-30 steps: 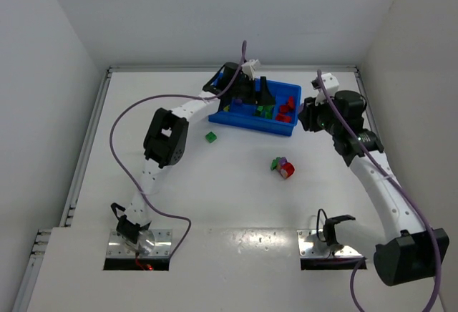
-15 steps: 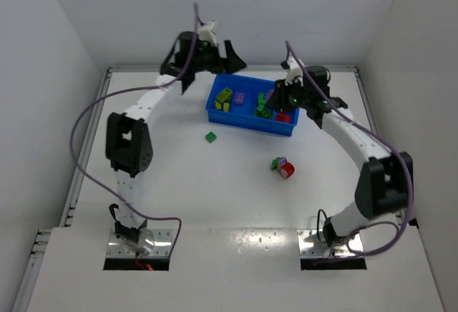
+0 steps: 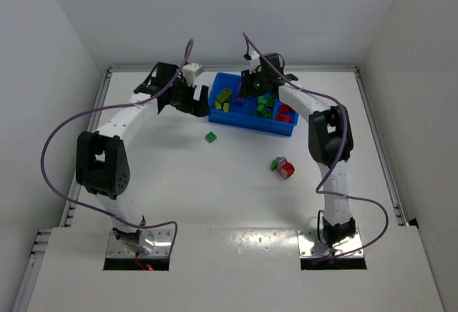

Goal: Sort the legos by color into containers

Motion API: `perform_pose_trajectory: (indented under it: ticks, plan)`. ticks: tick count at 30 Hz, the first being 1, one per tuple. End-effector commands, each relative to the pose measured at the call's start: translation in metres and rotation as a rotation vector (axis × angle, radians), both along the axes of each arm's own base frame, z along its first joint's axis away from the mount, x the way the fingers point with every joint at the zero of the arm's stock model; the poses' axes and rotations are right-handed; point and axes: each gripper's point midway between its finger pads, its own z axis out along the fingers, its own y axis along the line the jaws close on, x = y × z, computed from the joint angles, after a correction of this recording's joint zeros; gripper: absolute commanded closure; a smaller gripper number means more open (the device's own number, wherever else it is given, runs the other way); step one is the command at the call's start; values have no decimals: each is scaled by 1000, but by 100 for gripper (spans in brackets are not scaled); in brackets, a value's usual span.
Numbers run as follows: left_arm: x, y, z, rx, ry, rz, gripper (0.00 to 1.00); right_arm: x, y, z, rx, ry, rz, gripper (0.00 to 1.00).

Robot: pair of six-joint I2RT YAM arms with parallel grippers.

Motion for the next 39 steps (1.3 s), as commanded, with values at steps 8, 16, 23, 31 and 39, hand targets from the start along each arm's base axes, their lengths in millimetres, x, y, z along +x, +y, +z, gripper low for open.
perform_pose_trajectory:
  ticks: [8, 16, 23, 31, 39]
  plan:
    - [-35, -9, -33, 184, -26, -89, 1, 9, 11, 14, -70, -47, -56, 31]
    - [-30, -30, -76, 289, -47, -164, 1, -6, -12, 90, -36, -161, -86, 30]
    - [-32, -40, -118, 361, 16, -297, 9, -37, -75, 111, -88, -174, -158, 30]
    - [-31, -50, -139, 407, 40, -342, 22, -67, -132, 121, -107, -180, -252, 30]
    - [-29, -59, -149, 423, 44, -364, 42, -86, -156, 123, -112, -177, -294, 30]
